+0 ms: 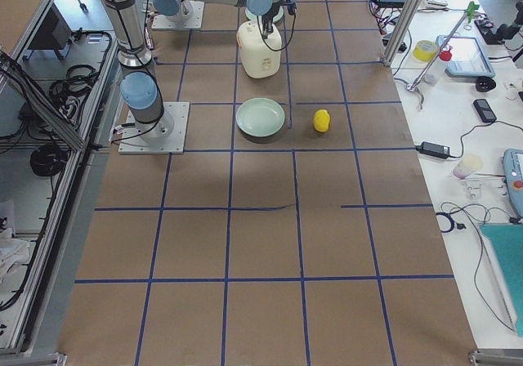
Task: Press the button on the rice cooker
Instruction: 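Move the right gripper down onto the rice cooker's lid button, then press the lid button with the right gripper so the lid pops open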
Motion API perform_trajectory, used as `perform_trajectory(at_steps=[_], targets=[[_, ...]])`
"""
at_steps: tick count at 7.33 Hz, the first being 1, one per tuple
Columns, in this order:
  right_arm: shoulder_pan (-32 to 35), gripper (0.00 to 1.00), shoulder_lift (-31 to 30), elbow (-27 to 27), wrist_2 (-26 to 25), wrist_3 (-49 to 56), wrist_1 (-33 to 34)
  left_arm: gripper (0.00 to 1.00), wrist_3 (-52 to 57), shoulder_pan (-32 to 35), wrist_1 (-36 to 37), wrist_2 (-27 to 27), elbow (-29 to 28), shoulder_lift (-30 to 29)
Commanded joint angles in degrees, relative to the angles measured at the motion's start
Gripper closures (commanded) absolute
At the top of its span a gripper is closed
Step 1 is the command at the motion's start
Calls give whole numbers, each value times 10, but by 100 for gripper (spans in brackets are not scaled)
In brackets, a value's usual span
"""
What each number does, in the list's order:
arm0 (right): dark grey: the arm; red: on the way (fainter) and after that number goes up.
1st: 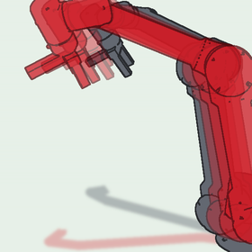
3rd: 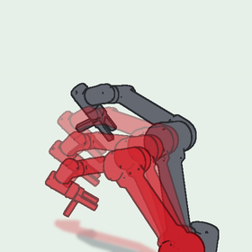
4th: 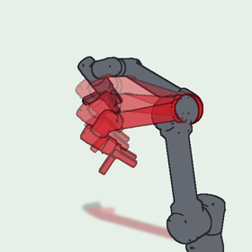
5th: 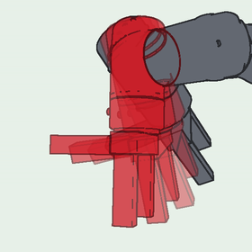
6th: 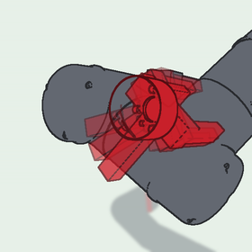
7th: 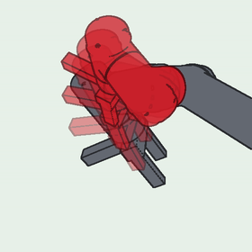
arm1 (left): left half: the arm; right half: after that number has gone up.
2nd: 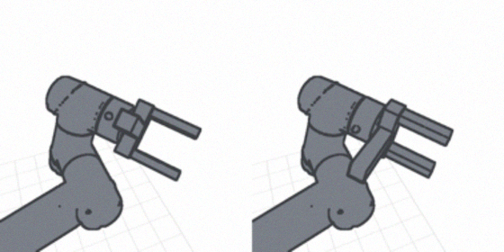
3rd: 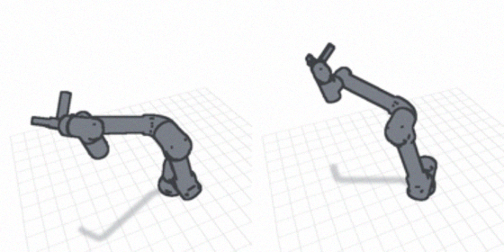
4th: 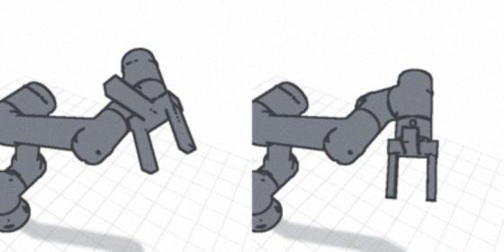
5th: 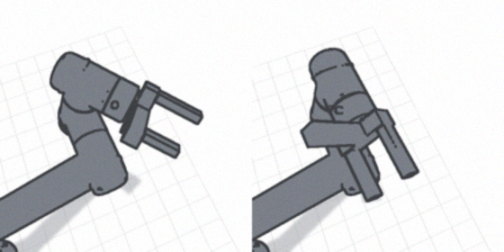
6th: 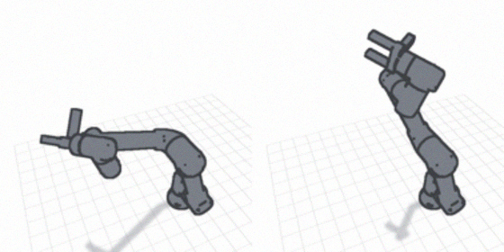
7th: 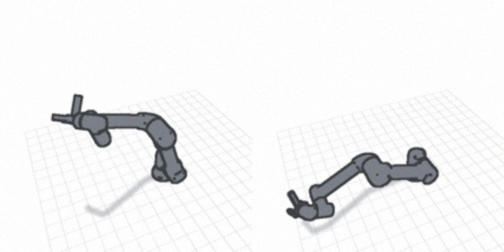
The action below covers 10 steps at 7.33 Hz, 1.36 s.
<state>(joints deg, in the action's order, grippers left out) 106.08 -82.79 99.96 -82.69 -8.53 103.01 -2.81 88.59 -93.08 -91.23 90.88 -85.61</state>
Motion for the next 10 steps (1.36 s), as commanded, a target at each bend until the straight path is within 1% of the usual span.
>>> perform_trajectory(at_steps=[1, 3, 4, 5, 6, 7, 8, 9, 10], targets=[[0, 100, 0, 12, 2, 1, 0, 0, 0, 0, 0, 0, 0, 0], [0, 100, 0, 22, 2, 0, 2, 0, 0, 0, 0, 0, 0, -1], [0, 100, -1, 11, 2, -2, 1, 0, 0, 0, 0, 0, 0, 0], [0, 100, -9, -10, 7, -3, -2, 0, 0, 0, 0, 0, 0, 0], [-1, 94, -11, -54, 25, -26, -15, 0, 0, 0, 0, 0, 0, -1], [-1, 51, -11, -100, 33, -39, -52, 0, 0, 0, 0, 0, 0, 0], [-3, 1, -12, -150, 26, -44, -86, 0, 0, 0, 0, 0, 0, 0], [-15, 0, -14, -186, 23, -44, -137, 0, 0, 0, 0, 0, 0, 0], [-33, 0, -14, -198, 5, -40, -167, 0, 0, 0, 0, 0, 0, -1]])
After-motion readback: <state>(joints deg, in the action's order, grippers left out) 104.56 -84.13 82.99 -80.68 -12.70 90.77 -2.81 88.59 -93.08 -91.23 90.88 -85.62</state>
